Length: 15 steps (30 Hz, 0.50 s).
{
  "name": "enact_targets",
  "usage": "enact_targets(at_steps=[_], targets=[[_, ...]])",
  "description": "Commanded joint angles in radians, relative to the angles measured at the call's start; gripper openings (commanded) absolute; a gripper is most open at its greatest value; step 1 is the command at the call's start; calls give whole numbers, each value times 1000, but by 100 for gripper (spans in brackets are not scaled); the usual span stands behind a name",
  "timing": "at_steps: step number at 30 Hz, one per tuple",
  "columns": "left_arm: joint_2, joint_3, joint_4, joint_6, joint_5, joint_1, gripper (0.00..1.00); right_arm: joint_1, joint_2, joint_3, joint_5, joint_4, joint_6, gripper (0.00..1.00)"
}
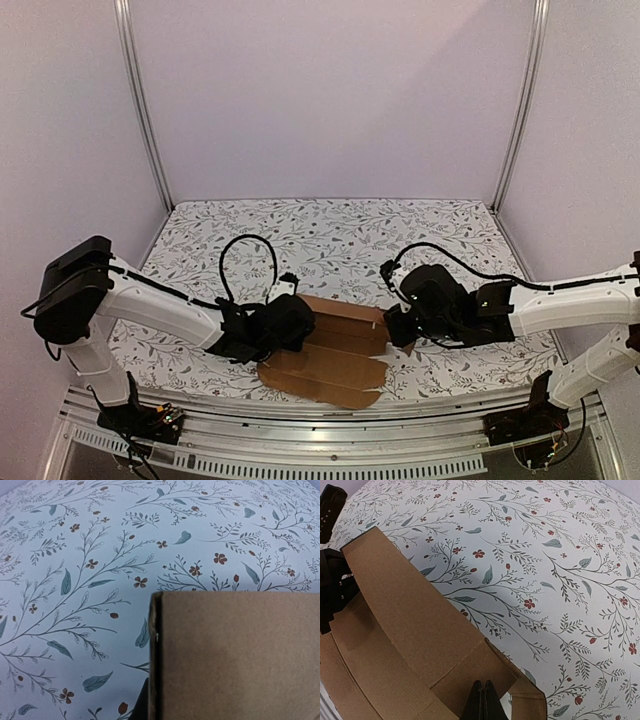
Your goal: Fold the paper box
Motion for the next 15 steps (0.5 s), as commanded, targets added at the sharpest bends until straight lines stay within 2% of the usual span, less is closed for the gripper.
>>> enact_targets(at_steps=[1,15], targets=[[7,28,-24,-10,19,-17,0,-10,37,-18,-45,65,23,0],[-7,32,-31,-18,75,-19,0,-11,109,-92,-84,347,161,0]])
